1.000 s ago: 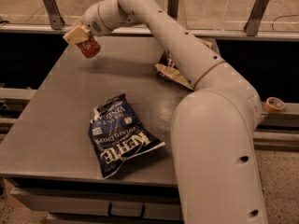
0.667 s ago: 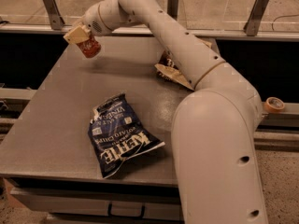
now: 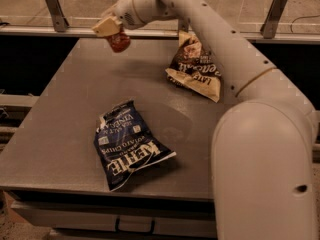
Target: Move coke can near brown chip bag
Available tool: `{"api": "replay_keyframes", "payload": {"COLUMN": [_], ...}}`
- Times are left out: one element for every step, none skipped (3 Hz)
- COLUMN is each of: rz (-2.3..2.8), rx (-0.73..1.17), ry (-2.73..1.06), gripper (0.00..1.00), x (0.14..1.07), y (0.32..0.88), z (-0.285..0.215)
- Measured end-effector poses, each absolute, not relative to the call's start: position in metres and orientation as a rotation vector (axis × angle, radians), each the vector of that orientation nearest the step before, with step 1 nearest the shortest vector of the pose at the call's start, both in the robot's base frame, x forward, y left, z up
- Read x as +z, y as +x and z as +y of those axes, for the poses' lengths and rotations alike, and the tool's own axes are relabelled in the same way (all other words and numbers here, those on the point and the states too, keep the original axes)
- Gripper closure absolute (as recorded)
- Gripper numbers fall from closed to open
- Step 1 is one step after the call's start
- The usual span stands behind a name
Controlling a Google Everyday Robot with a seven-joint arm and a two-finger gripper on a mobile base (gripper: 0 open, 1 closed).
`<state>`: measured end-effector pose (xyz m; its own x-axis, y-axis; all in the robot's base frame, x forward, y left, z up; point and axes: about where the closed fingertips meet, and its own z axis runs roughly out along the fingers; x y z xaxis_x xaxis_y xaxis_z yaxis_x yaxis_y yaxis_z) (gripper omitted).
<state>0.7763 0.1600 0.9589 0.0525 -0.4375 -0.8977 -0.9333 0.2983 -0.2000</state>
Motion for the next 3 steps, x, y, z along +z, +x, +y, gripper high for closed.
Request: {"api": "replay_keyframes", "payload": {"rz": [1.557, 1.569, 1.568], "rx": [0.590, 0.586, 0.608], "ry": [-1.239, -1.178, -1.129], "gripper": [1.00, 1.00, 1.00], "x": [0.972, 0.972, 0.964], "y": [0.771, 0.762, 0.753], "z": [0.115, 0.072, 0.041]}}
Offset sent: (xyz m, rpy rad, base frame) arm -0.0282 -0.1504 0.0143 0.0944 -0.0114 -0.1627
